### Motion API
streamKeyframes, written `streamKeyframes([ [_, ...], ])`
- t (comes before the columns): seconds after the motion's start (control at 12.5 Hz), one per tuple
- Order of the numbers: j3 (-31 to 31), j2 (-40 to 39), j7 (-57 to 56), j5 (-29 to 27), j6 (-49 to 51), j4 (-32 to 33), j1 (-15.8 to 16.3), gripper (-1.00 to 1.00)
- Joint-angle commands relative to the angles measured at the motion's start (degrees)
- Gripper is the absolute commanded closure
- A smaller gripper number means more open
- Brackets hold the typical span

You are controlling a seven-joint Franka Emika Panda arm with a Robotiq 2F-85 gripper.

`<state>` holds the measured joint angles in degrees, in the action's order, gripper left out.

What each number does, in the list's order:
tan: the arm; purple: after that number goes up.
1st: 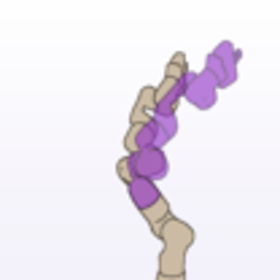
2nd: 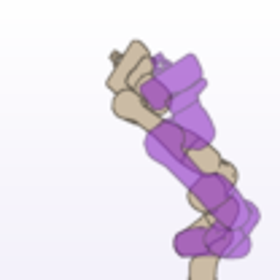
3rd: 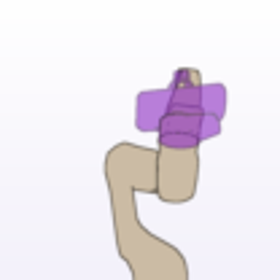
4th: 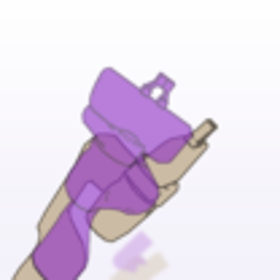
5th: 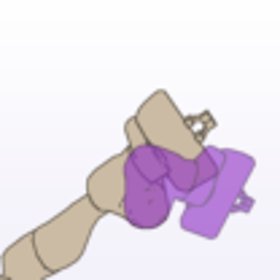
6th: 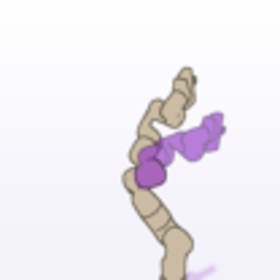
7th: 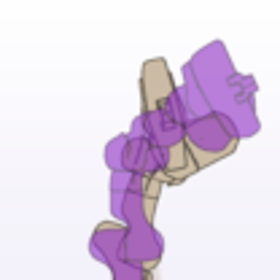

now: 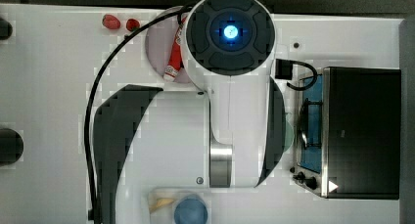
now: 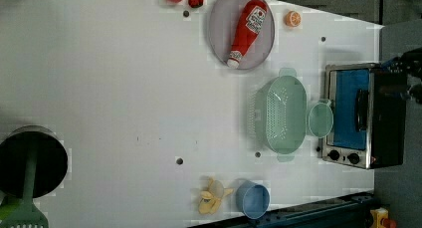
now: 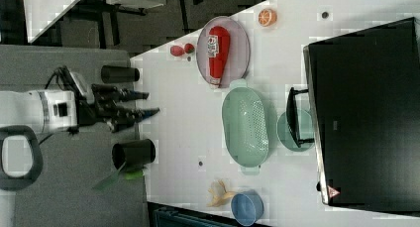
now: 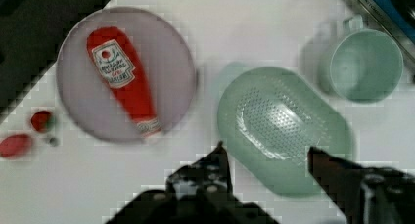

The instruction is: Drag strainer right to left.

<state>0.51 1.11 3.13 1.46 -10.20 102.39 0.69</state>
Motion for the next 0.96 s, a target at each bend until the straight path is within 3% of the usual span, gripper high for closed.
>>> streamKeyframes([
  [0.08,3.0,22.8,-2.8,0.3,14.5,7.9,-2.6,-0.60],
  [0.24,3.0,22.7,-2.7,0.3,14.4,8.6,-2.6,-0.99],
  [0.56,2.9,19.8,-2.4,0.2,11.4,13.8,-2.5,-1.00],
  [0.96,2.9,14.5,3.0,0.2,-6.4,25.5,-2.5,-1.00],
])
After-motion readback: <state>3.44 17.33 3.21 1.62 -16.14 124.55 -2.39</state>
